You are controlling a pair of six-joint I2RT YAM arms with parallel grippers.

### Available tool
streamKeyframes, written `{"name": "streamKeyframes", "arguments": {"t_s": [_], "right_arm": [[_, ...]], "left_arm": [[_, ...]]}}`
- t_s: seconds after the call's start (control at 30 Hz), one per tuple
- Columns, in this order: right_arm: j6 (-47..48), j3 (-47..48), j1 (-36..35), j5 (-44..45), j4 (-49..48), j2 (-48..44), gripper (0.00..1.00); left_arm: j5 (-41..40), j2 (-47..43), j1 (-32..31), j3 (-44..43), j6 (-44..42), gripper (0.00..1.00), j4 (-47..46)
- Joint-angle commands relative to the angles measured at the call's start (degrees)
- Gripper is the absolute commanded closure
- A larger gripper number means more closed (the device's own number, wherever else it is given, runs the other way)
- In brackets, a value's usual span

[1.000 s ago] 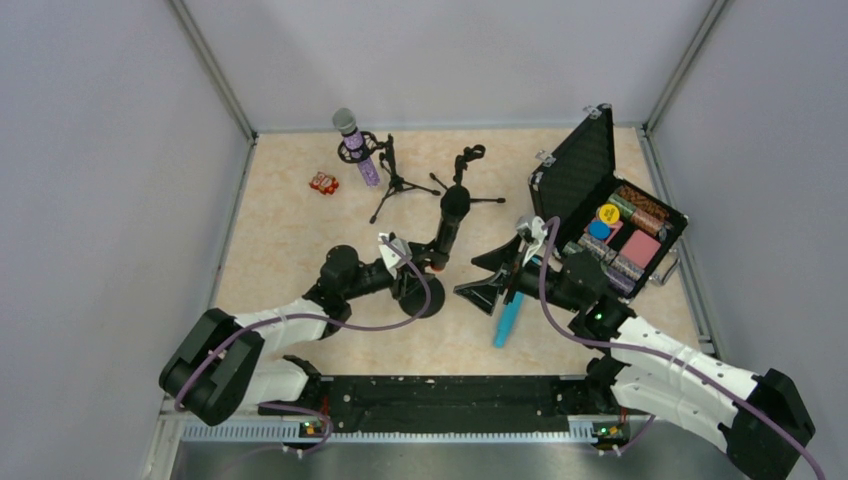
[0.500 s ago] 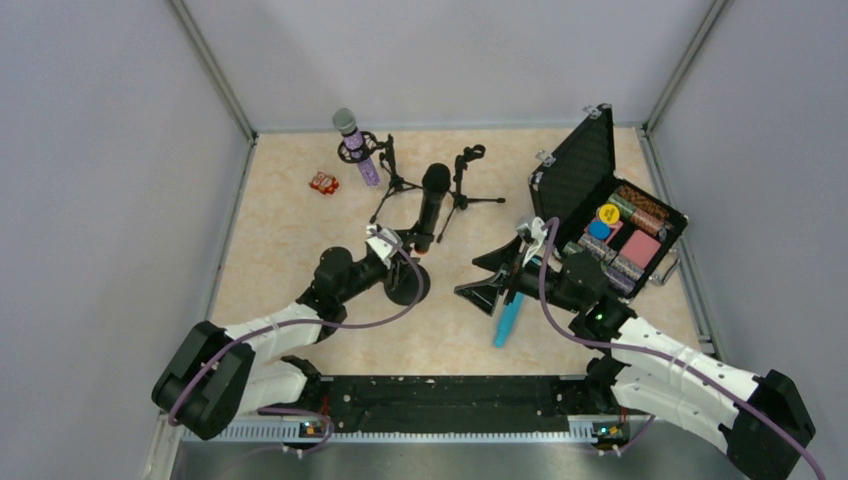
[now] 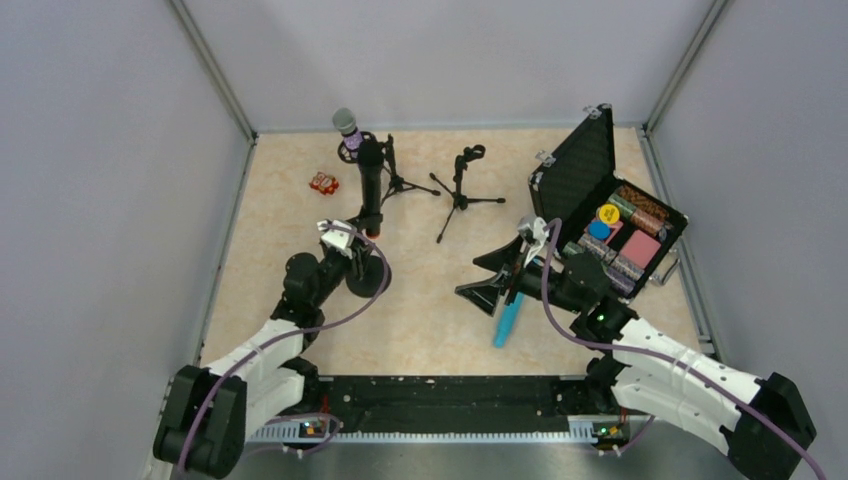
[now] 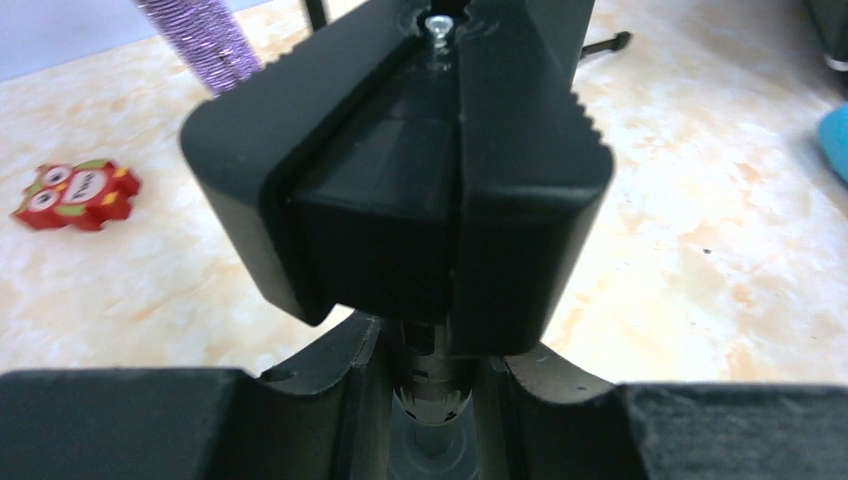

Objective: Attach the microphones to the stand

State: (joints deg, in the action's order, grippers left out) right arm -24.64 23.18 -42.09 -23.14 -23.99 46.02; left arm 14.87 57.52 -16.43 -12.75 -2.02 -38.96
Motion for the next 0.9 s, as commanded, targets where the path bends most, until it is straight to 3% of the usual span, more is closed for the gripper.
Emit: {"name": "streamKeyframes", "arguments": {"t_s": [0.0, 0.37, 0.87], "right_arm": [[0.53, 0.45, 0.6, 0.29, -1.19, -0.93, 0.01], [0.42, 0.09, 0.6, 0.47, -1.42, -0.58, 0.01], [1.07, 0.11, 0.6, 1.07, -0.53, -1.06, 0.01]], "left_arm": [[-1.11, -3.72, 5.25, -0.05, 1.72, 1.0, -5.7], [-6.08, -2.71, 15.51, 1.85, 7.26, 1.0, -12.42], [-14.29, -1.16, 18.71, 1.75, 3.69, 1.0, -12.81]]}}
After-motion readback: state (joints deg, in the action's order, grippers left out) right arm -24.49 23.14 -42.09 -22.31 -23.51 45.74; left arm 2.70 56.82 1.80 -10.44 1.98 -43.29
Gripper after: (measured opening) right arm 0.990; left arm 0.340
